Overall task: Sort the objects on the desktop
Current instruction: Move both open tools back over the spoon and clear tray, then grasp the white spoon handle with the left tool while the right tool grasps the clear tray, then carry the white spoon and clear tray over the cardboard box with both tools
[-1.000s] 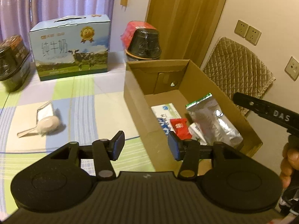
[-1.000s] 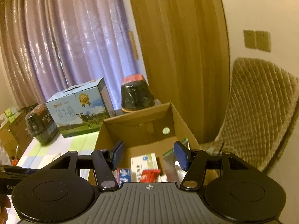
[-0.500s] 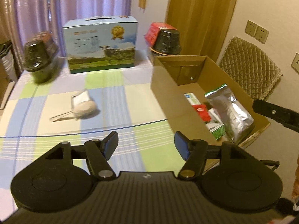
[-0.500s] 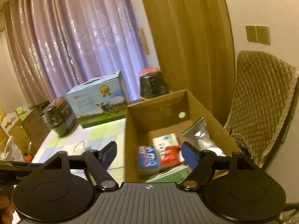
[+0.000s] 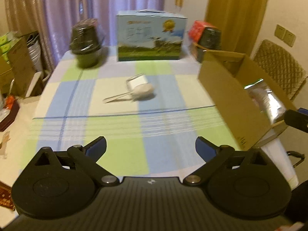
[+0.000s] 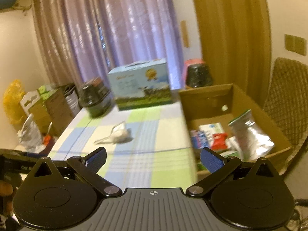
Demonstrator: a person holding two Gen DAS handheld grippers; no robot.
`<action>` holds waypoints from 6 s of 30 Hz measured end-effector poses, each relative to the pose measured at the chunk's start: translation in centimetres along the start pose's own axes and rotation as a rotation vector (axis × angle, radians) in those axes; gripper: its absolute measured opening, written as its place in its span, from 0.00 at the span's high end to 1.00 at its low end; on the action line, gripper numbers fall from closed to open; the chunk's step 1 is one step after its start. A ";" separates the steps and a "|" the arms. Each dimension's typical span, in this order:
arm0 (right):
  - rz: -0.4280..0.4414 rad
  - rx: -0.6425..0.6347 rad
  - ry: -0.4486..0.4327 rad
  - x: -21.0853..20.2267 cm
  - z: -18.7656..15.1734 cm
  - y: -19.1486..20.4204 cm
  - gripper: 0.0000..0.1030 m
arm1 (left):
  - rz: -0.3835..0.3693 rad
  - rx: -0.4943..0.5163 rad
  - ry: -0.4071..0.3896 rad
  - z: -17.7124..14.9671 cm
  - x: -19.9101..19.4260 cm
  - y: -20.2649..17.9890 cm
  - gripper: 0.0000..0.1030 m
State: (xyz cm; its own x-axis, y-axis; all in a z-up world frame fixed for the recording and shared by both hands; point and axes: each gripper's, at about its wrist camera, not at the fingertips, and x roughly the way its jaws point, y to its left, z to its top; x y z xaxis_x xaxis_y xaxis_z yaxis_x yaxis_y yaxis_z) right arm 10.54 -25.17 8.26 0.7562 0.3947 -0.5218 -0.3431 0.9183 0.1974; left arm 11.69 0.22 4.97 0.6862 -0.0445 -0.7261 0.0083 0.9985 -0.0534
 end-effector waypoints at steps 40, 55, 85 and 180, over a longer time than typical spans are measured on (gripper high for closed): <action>0.072 -0.094 0.134 9.1 -2.6 5.2 0.02 | 0.050 0.159 0.029 -0.2 6.3 7.3 0.06; 0.092 -0.156 0.145 18.1 -1.9 5.6 0.02 | -0.042 0.360 0.020 2.9 14.1 8.0 0.24; 0.094 -0.171 0.214 29.7 -3.9 4.6 0.11 | -0.125 0.746 -0.061 5.2 25.2 5.1 0.93; -0.055 -0.119 0.187 13.9 -13.7 1.7 0.24 | -0.133 0.189 0.067 -6.8 13.5 -0.6 0.93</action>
State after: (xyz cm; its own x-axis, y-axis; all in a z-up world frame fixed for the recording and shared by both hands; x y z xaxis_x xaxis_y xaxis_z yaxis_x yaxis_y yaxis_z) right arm 12.90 -18.56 -10.04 0.6629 0.3219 -0.6760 -0.3760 0.9239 0.0712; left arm 16.02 -1.16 -9.46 0.6203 -0.1721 -0.7652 0.2359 0.9714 -0.0272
